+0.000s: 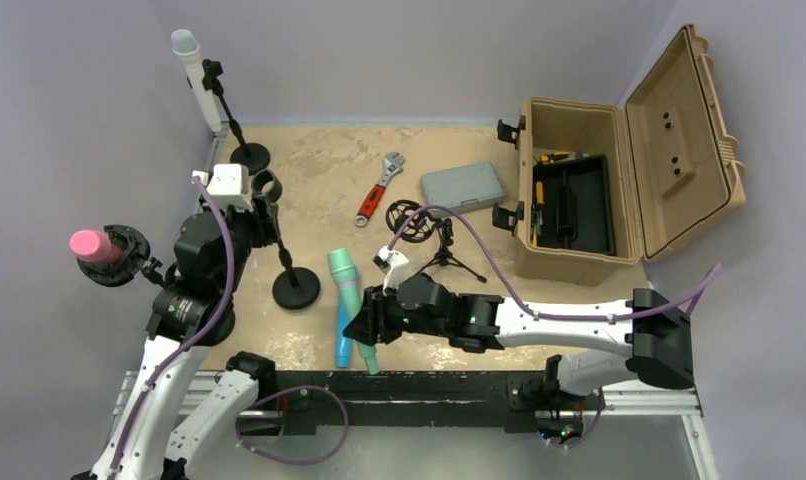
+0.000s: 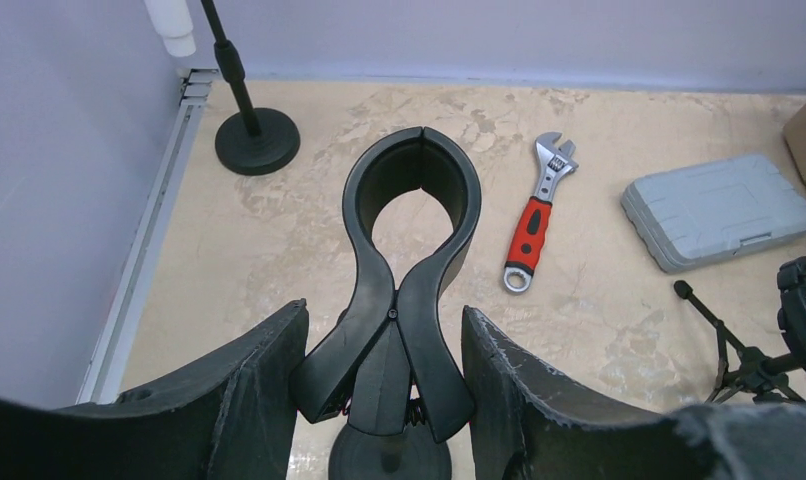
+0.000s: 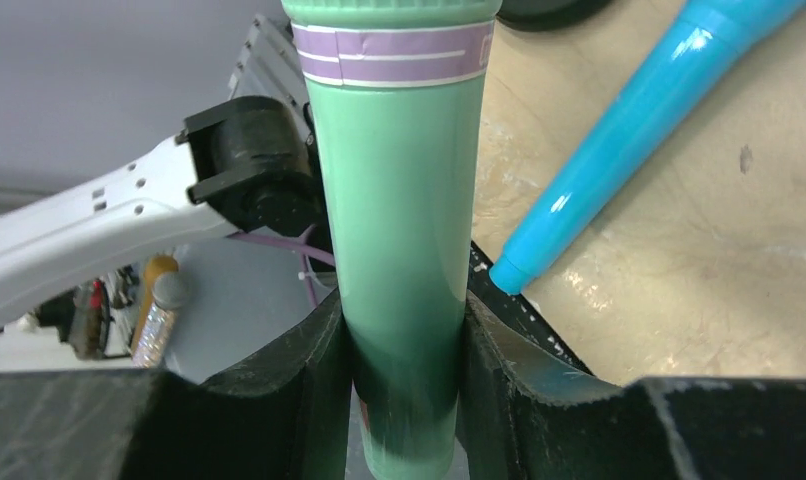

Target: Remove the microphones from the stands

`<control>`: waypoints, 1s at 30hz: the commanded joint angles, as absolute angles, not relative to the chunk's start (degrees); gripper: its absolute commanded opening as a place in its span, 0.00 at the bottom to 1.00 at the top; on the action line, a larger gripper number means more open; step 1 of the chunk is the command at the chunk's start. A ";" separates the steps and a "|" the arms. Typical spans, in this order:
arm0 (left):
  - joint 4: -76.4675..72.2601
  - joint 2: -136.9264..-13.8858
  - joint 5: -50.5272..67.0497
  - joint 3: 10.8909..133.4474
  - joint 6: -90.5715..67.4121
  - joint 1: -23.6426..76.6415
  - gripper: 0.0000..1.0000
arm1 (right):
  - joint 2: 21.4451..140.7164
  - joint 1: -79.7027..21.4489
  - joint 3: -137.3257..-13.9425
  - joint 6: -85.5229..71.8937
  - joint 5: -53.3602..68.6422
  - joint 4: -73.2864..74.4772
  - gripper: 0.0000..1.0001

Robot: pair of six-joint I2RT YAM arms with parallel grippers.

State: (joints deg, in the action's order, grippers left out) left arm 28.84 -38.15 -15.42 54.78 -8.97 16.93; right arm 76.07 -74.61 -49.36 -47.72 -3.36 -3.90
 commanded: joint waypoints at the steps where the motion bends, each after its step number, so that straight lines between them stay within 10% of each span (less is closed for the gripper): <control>1: 29.54 -40.41 -14.51 55.31 -11.43 16.76 0.00 | 77.30 -74.62 -49.22 -60.03 -8.71 -2.81 0.00; 17: 37.71 -34.38 -12.27 52.02 -15.45 16.79 0.06 | 88.69 -74.00 -45.09 -70.84 -13.06 -8.06 0.01; 30: 45.17 -34.48 -12.31 59.76 -14.54 16.78 0.83 | 95.91 -72.97 -46.80 -68.43 -12.50 -11.60 0.40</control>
